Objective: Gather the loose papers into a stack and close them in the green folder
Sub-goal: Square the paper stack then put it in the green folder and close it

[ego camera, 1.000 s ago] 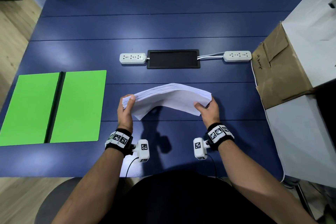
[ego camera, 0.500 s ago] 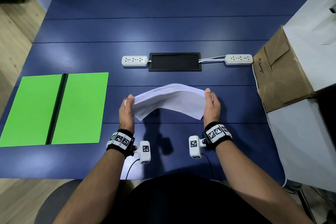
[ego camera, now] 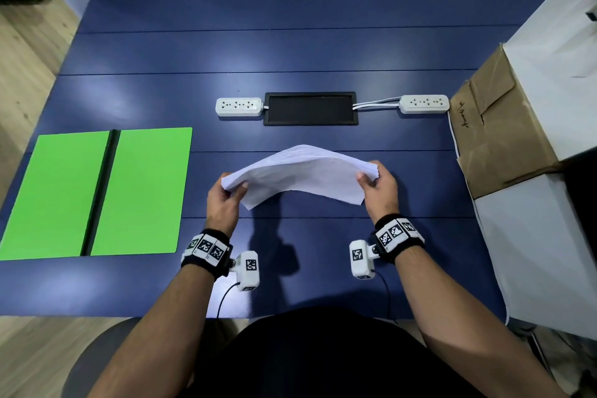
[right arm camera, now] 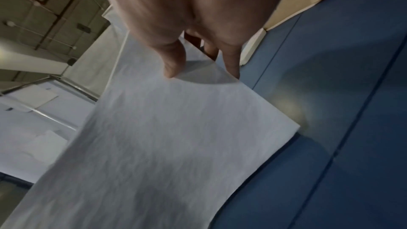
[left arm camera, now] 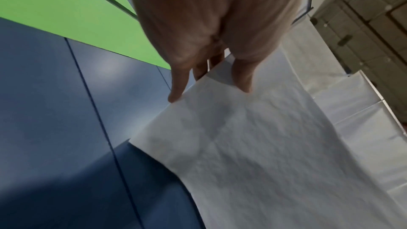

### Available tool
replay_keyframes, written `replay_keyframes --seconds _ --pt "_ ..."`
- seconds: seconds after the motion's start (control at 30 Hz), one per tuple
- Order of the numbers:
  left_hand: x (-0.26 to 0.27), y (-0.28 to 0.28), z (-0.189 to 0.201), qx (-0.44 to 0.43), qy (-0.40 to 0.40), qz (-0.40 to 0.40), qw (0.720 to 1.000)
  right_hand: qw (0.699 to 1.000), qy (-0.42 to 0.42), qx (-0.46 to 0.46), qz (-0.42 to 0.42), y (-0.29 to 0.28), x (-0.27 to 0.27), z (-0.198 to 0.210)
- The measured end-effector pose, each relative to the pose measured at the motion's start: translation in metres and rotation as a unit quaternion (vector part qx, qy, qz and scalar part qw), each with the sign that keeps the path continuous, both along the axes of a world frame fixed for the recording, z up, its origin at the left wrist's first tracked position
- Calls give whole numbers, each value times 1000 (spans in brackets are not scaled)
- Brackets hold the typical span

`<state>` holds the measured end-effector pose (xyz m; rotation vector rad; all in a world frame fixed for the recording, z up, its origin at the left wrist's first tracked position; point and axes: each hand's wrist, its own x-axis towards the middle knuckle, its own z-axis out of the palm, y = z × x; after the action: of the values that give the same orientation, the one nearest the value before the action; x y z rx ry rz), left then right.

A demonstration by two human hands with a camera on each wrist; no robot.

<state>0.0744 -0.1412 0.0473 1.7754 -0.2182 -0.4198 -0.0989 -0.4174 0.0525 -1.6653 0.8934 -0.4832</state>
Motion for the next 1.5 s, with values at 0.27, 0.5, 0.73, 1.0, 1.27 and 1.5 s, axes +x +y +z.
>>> replay_keyframes --seconds 0.27,0.5,0.73,1.0,1.27,1.5 --pt "-1 1 -6 39 56 11 998 992 22 124 16 -9 -4 -21" --pt "-4 -7 -5 35 82 34 995 995 6 101 -26 -7 3 -20" --pt "3 -20 21 140 -218 38 965 996 26 76 -27 -7 -2 -29" --pt "-11 -131 68 439 -382 -298 757 997 41 67 -27 -9 0 -25" --pt "-8 -138 73 386 -319 -305 810 993 18 104 -52 -7 -3 -19" --pt "16 -74 71 -16 -90 -87 992 964 -130 232 -10 -7 19 30"
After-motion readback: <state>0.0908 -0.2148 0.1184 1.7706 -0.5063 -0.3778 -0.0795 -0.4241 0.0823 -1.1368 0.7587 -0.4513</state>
